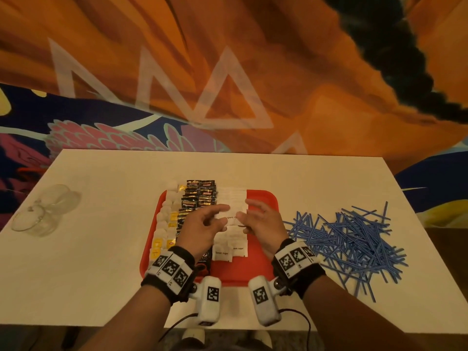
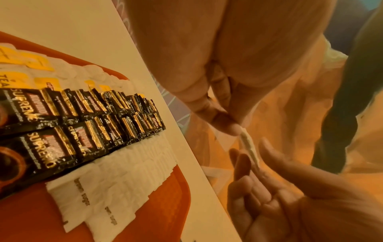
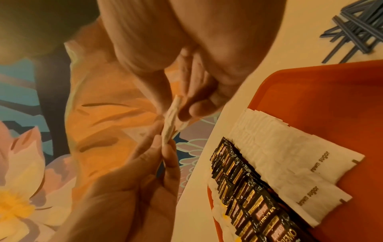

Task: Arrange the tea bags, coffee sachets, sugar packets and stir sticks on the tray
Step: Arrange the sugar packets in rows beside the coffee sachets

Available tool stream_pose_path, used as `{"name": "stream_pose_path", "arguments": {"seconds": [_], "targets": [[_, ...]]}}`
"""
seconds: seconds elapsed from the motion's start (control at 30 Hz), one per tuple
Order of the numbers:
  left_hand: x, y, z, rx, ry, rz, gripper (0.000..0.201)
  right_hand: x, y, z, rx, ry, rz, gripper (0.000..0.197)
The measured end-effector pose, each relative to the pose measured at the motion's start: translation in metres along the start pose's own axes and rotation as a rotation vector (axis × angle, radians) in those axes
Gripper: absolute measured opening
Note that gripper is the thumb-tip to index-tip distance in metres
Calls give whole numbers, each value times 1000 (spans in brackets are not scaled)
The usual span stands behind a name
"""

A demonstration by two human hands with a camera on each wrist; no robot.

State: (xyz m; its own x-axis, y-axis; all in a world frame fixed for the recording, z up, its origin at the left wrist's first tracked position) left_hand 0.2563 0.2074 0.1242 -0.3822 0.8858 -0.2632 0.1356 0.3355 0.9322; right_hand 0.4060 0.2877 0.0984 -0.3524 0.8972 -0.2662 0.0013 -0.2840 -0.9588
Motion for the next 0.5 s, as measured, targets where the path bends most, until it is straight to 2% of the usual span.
{"name": "stream_pose_path", "arguments": {"seconds": [0.1, 0.23, 0.4, 0.5], "targets": [[4, -8, -1, 111, -33, -7, 32, 2, 11, -3, -56, -37, 120, 40], [9, -25, 0, 206, -56, -61, 31, 4, 30, -6, -169, -61, 161, 30], [13, -62, -6, 329, 45, -174, 30, 9, 76, -18, -357, -64, 244, 33], [9, -79, -11, 441, 57, -211, 25, 8, 106, -30, -455, -80, 310, 33]]}}
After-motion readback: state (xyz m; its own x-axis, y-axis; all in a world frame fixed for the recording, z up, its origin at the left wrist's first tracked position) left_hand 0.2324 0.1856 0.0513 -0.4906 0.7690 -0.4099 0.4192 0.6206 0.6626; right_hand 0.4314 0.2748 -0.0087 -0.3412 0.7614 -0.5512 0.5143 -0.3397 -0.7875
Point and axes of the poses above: each hand's wrist, its own x-axis towards the middle knuckle, its own z-axis out of the palm, y = z × x, the point moved 4 cm from there along x, towards the middle knuckle, and after that the axes turned 7 degrees about -z, right-handed, at the moved point
